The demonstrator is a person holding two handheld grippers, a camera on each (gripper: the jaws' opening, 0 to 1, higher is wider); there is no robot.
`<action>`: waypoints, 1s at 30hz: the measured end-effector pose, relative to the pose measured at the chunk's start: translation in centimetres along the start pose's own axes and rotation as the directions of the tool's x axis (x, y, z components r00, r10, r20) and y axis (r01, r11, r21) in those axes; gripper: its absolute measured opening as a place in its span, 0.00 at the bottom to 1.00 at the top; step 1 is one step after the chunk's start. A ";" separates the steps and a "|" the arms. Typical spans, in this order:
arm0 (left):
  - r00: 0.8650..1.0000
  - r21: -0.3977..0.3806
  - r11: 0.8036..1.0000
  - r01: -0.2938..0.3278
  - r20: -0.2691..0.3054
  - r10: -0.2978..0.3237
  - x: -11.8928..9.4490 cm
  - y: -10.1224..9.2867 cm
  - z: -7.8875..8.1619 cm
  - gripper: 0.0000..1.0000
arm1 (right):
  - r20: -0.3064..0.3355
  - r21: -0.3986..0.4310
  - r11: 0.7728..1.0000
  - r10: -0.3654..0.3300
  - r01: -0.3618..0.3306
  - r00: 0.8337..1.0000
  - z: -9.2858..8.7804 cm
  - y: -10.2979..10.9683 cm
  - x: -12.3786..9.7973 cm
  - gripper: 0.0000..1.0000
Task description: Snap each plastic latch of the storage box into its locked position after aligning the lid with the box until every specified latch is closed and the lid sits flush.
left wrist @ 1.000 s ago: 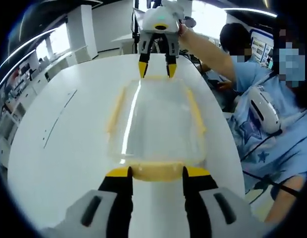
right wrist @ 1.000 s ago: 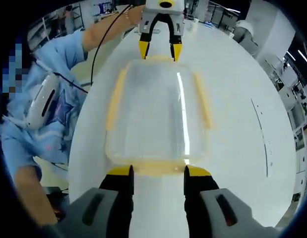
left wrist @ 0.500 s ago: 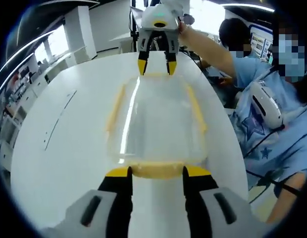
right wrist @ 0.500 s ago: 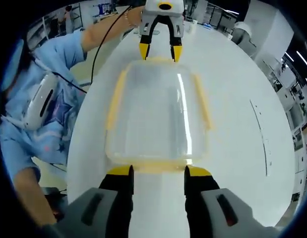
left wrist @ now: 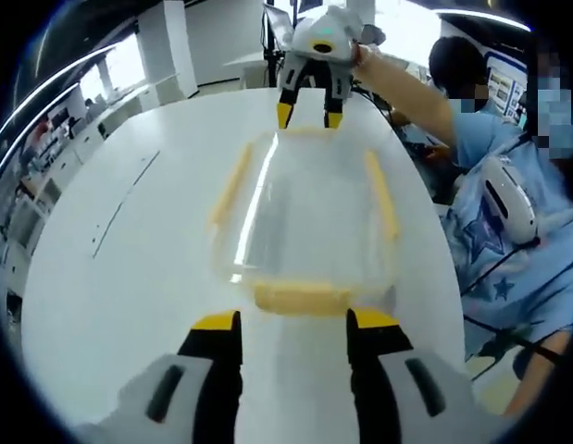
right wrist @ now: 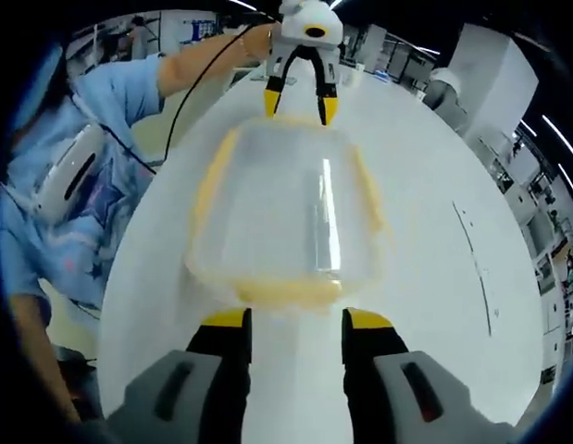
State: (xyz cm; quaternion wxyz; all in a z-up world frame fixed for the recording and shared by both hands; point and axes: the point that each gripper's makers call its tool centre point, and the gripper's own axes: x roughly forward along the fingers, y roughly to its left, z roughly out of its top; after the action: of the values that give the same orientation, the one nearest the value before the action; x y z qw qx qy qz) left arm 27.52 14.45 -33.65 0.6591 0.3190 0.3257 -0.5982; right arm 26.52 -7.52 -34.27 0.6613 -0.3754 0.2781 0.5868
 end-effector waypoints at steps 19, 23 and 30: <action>0.993 0.251 0.966 0.054 -0.117 -0.025 2.2 -2.3 9.9 0.21 | 0.231 0.107 0.978 -0.202 0.181 0.952 1.2 -2.9 -2.0 0.26; 0.973 0.273 0.957 0.096 -0.229 -0.032 4.0 -2.8 10.4 0.20 | 0.239 0.081 0.977 -0.211 0.197 0.948 1.4 -2.6 -1.7 0.23; 0.944 0.207 0.966 0.153 -0.320 -0.080 5.7 -2.8 10.3 0.15 | 0.284 0.067 0.976 -0.216 0.206 0.934 2.5 -2.4 -1.9 0.22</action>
State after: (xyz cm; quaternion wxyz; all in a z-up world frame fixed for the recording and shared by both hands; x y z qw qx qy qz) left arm 25.67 2.55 -32.28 0.5220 0.4625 0.3722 -0.6125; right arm 28.42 -6.64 -30.96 0.7608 -0.3010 0.1471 0.5559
